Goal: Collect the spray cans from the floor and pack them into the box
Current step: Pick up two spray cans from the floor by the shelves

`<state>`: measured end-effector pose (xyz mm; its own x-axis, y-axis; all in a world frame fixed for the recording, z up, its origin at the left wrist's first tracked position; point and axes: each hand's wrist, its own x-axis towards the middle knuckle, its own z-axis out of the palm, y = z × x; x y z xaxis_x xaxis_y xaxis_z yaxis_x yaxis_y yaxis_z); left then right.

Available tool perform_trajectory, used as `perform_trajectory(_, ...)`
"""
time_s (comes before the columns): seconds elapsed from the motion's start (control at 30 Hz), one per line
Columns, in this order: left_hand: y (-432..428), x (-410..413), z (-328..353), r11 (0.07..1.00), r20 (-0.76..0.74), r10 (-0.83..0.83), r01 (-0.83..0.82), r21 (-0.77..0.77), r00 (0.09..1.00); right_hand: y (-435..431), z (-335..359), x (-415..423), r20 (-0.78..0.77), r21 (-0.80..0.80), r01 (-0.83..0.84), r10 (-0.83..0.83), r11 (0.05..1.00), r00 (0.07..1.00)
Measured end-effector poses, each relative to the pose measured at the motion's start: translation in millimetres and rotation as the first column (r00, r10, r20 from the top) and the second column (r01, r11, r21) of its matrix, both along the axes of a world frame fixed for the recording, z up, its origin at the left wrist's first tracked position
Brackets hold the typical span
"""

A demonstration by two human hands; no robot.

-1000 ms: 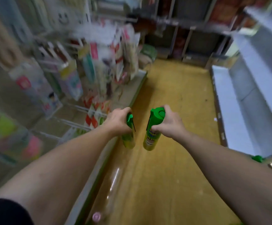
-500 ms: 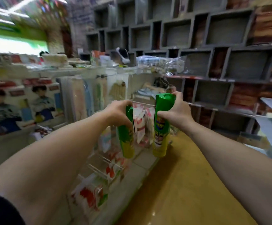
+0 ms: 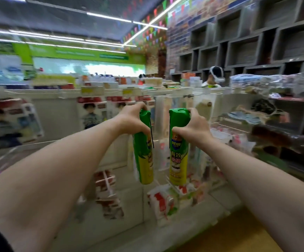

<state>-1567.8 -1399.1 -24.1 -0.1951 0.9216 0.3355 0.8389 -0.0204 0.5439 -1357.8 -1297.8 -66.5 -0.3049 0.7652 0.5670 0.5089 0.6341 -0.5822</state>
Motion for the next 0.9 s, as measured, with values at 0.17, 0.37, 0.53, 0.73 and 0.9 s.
perform_trajectory(0.17, -112.3, -70.5, 4.1, 0.989, -0.008, 0.141, -0.141, 0.042, 0.99, -80.5, 10.3, -84.8, 0.033, 0.025, -0.165, 0.165, 0.986, 0.986)
perform_trajectory(0.37, -257.4, -142.3, 6.0, 0.946, -0.02, 0.321, -0.319, 0.055, 0.947, -197.1, 14.0, -190.2, 0.039, 0.034, -0.355, 0.354, 0.934, 0.934)
perform_trajectory(0.53, -386.3, -190.1, 0.7, 0.849, -0.024, 0.527, -0.525, 0.054, 0.85, -301.3, 7.7, -280.2, 0.06, 0.038, -0.534, 0.531, 0.845, 0.845)
perform_trajectory(0.73, -536.6, -240.5, -6.9, 0.669, -0.034, 0.743, -0.743, 0.016, 0.668, -426.4, -1.1, -383.2, 0.097, 0.005, -0.744, 0.74, 0.668, 0.665)
perform_trajectory(0.9, -652.5, -267.0, -17.1, 0.432, -0.061, 0.9, -0.902, -0.012, 0.432, -528.9, -7.0, -459.2, 0.106, -0.032, -0.887, 0.884, 0.46, 0.454)
